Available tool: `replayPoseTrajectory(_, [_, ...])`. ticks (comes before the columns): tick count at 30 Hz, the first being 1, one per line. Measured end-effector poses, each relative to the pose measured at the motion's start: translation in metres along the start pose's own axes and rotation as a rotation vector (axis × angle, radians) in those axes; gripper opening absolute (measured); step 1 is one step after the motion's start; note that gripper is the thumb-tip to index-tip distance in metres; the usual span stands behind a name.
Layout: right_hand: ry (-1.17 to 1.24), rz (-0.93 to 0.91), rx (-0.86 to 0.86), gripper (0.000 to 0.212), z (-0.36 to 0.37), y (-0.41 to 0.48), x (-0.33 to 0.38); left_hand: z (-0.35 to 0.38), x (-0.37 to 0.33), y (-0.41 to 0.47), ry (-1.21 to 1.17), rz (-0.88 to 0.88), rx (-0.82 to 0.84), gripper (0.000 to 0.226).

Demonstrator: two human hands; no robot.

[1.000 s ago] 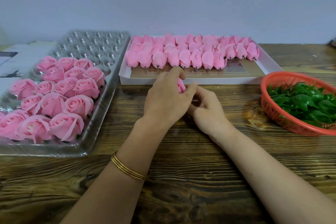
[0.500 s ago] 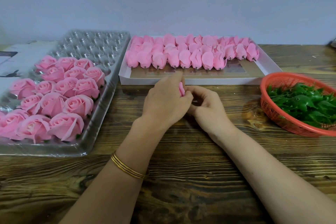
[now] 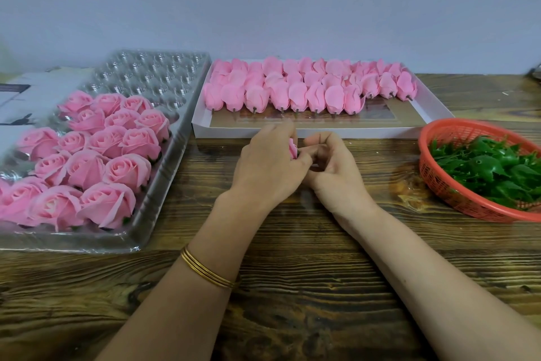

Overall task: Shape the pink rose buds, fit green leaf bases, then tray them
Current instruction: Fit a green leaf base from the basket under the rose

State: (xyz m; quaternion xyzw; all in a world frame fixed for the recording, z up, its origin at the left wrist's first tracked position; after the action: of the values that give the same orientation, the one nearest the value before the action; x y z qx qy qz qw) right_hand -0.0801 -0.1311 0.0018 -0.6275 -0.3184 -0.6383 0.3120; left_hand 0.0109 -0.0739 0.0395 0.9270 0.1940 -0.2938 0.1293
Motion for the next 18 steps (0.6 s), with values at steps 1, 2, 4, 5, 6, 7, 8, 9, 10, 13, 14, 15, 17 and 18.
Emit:
replayPoseTrajectory(1, [0.0, -0.003, -0.001, 0.044, 0.0, 0.0, 0.0, 0.0, 0.0, 0.0, -0.008, 0.002, 0.003, 0.03])
replayPoseTrajectory(2, [-0.006, -0.006, -0.002, 0.043, 0.0, 0.0, 0.001, 0.001, 0.001, 0.001, -0.016, 0.003, 0.008, 0.027])
replayPoseTrajectory(4, [-0.008, -0.011, 0.0, 0.043, 0.001, 0.0, 0.001, 0.002, 0.0, 0.002, -0.027, 0.0, 0.018, 0.022])
replayPoseTrajectory(5, [-0.005, -0.007, 0.003, 0.043, 0.001, 0.0, 0.001, 0.002, 0.001, 0.002, -0.033, -0.004, 0.022, 0.019])
replayPoseTrajectory(6, [-0.002, -0.001, 0.004, 0.042, 0.001, 0.0, 0.0, 0.001, 0.001, 0.002, -0.039, -0.008, 0.027, 0.017])
replayPoseTrajectory(7, [-0.004, 0.004, 0.004, 0.043, 0.0, 0.0, 0.0, 0.001, 0.001, 0.002, -0.045, -0.009, 0.031, 0.016])
replayPoseTrajectory(8, [-0.011, 0.009, 0.007, 0.043, 0.0, 0.0, 0.0, 0.0, 0.001, 0.002, -0.05, -0.009, 0.037, 0.015])
replayPoseTrajectory(9, [-0.022, 0.013, 0.013, 0.044, 0.0, 0.001, 0.0, 0.0, 0.001, 0.002, -0.052, -0.01, 0.045, 0.014])
replayPoseTrajectory(10, [-0.032, 0.014, 0.018, 0.046, 0.001, 0.001, 0.0, -0.001, 0.001, 0.002, -0.051, -0.01, 0.053, 0.013])
replayPoseTrajectory(13, [-0.01, 0.009, 0.031, 0.054, 0.002, 0.004, 0.0, -0.007, 0.002, 0.002, -0.032, -0.018, 0.047, 0.011])
replayPoseTrajectory(14, [0.008, 0.01, 0.036, 0.056, 0.002, 0.004, 0.0, -0.011, 0.002, 0.002, -0.025, -0.025, 0.039, 0.011])
replayPoseTrajectory(15, [0.022, 0.011, 0.041, 0.056, 0.002, 0.005, -0.001, -0.015, 0.002, 0.002, -0.022, -0.03, 0.033, 0.01])
replayPoseTrajectory(17, [0.038, 0.016, 0.042, 0.055, 0.001, 0.005, -0.002, -0.026, 0.0, 0.001, -0.013, -0.03, 0.02, 0.009])
replayPoseTrajectory(18, [0.039, 0.02, 0.039, 0.055, 0.0, 0.005, -0.002, -0.033, -0.001, 0.0, -0.009, -0.026, 0.012, 0.009])
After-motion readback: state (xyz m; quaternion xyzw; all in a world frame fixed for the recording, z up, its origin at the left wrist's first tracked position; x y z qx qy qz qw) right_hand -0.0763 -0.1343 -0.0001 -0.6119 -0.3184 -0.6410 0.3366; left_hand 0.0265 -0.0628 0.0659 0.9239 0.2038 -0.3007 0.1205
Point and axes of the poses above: each hand's wrist, its own y-axis towards the middle knuckle, its own z-axis out of the palm, x = y × z, the point moved 8 cm from there along y, towards the middle knuckle, and after that the axes turned 12 degrees about x, right-handed, at the moved point
